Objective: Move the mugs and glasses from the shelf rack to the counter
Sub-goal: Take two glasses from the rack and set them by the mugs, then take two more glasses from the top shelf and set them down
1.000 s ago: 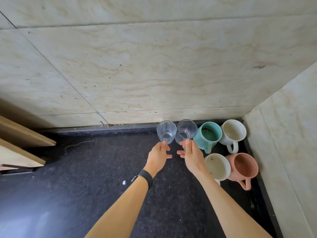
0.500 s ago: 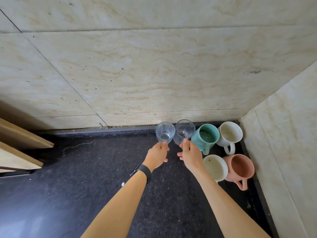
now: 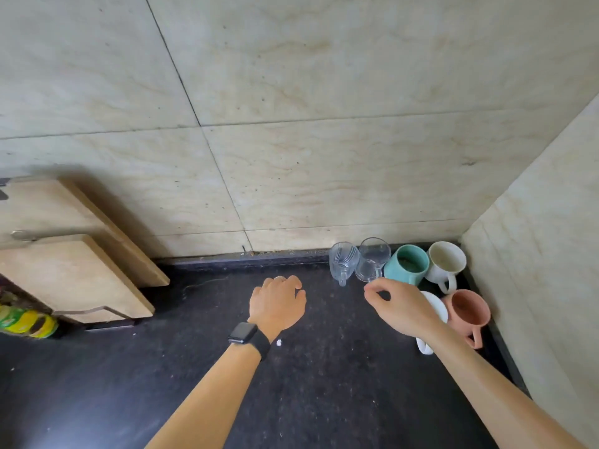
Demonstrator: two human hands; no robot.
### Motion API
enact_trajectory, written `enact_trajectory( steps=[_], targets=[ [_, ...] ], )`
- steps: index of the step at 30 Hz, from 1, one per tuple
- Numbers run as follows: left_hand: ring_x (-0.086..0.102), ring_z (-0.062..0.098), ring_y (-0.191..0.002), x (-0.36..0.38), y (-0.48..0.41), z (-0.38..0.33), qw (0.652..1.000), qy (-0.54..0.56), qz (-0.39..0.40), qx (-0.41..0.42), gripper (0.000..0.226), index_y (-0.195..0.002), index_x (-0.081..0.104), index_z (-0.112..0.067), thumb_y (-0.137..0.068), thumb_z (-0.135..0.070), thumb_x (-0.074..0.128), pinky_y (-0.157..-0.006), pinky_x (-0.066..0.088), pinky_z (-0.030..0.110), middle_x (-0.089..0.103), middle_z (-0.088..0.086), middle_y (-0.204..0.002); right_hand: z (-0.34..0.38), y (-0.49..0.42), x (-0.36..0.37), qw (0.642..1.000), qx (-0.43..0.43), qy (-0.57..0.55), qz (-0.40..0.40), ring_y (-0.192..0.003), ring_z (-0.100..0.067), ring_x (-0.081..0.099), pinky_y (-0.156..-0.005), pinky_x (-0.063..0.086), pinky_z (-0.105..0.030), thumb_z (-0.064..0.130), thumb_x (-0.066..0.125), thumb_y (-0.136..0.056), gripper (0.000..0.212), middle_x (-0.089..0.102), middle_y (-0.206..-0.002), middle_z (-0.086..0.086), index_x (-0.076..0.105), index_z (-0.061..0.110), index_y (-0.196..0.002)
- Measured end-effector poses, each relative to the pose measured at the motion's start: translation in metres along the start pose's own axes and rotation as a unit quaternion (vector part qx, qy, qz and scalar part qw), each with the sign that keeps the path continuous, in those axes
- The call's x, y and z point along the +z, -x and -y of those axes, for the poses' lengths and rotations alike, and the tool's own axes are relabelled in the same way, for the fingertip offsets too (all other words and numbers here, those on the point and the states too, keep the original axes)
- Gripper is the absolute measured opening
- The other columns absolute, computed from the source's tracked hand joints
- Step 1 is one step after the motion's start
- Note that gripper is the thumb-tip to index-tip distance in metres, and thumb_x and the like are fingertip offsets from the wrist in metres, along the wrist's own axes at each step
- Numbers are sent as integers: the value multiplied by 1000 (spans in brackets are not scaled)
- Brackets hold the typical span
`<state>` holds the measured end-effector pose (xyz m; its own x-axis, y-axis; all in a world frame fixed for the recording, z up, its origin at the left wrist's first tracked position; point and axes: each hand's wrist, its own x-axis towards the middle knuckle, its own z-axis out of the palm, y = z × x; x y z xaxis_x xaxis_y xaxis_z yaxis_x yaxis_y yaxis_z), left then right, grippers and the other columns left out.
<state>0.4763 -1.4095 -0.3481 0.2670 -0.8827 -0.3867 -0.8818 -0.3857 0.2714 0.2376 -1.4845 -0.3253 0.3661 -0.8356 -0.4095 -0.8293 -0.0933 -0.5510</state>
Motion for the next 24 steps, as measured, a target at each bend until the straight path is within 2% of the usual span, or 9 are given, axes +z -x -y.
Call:
enact_trajectory(
  steps=[3,6,8,13,15,19,24],
  targets=[
    [54,26,-123,-31,31,30,998,-42,-55,-9,38,-134,58,-30,-102,-39,39,-100,42,41,62,-1,-133,46,20,-5,994,-93,39,-42,-114,-12,61,-90,45,-27,37,55,-97,27,70,-119,14,71,28,-118],
    [53,25,-125,-61,71,60,991,-67,-106,-38,40,-137,57,-31,-102,-38,37,-102,40,41,60,-3,-137,99,38,-2,980,-182,68,-43,-124,-14,55,-99,41,-27,36,54,-99,33,67,-127,11,68,25,-126],
    [54,25,-124,-78,103,81,984,-65,-148,-69,40,-136,57,-32,-102,-38,37,-102,40,41,61,-4,-137,135,49,5,964,-244,90,-48,-128,-16,50,-101,36,-25,35,54,-99,33,65,-129,10,65,25,-128],
    [55,27,-118,-103,218,129,953,-36,-235,-189,38,-126,62,-34,-99,-34,36,-97,43,40,64,-2,-130,225,88,38,905,-407,114,-39,-136,-17,43,-108,37,-30,34,51,-100,34,62,-135,10,62,24,-131],
    [56,26,-120,-100,277,143,932,-36,-269,-242,36,-127,62,-37,-99,-35,39,-98,44,40,64,-5,-130,258,111,59,877,-465,116,-26,-136,-19,44,-110,40,-35,34,52,-100,36,62,-136,7,63,24,-132],
    [53,20,-126,-80,410,162,875,-38,-317,-363,39,-136,55,-40,-100,-41,39,-102,40,37,59,-13,-138,317,179,116,809,-575,122,22,-127,-28,54,-102,48,-43,43,42,-95,45,69,-126,0,66,21,-126],
    [56,23,-122,-43,587,158,785,-44,-347,-511,37,-131,59,-40,-97,-40,45,-99,43,37,63,-8,-133,356,316,191,709,-689,109,104,-136,-22,47,-113,39,-39,38,52,-98,40,64,-137,4,64,24,-133]
  ],
)
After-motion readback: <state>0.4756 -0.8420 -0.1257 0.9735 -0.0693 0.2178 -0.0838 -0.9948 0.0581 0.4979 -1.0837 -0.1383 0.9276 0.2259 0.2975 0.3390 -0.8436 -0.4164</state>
